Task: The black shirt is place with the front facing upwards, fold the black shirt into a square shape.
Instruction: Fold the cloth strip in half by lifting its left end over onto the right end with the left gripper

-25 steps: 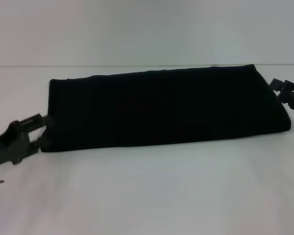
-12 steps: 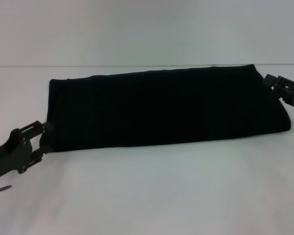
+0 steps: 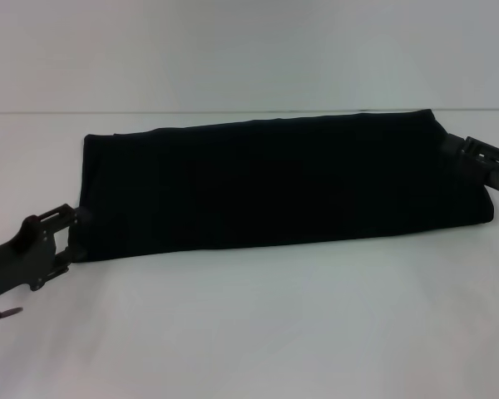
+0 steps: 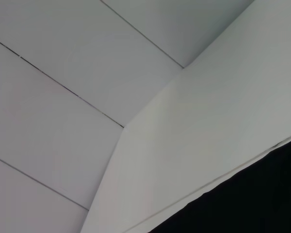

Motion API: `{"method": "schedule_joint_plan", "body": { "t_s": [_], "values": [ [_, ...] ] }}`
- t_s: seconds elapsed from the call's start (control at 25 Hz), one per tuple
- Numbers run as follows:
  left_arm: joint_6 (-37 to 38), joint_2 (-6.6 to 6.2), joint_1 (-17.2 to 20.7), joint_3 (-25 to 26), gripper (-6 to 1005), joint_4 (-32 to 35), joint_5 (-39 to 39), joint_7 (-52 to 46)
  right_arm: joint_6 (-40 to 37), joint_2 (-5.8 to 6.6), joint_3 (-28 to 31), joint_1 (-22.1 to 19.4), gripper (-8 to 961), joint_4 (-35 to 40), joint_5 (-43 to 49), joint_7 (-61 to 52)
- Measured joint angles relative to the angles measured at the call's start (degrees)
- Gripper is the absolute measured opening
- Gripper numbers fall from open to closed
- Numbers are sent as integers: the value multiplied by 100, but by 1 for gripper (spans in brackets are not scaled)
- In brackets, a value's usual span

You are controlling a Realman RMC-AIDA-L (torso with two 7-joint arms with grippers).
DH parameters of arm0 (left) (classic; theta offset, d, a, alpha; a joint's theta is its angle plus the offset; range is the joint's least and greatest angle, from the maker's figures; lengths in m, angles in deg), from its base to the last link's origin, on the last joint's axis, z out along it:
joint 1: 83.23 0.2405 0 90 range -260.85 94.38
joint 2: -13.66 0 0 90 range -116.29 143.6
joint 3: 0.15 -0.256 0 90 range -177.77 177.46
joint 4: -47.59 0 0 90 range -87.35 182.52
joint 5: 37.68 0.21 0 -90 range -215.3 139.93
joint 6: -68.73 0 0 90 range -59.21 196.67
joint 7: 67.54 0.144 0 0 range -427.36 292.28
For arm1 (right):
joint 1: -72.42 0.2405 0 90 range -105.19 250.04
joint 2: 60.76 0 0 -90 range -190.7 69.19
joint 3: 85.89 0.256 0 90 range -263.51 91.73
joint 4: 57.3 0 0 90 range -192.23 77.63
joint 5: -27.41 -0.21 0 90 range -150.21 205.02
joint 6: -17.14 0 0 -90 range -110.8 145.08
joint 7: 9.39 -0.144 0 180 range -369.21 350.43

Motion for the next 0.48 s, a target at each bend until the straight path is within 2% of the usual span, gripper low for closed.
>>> {"method": "schedule_joint_plan", "body": {
  "t_s": [0.16,0.48],
  "values": [
    [612,8,139,69,689,334,45,-161,-43,1,3,3,732,-2,-29,0],
    [547,-25,254,268,684,417,497,-569,-17,-14,4,6,732,-3,-40,-1]
  ]
}}
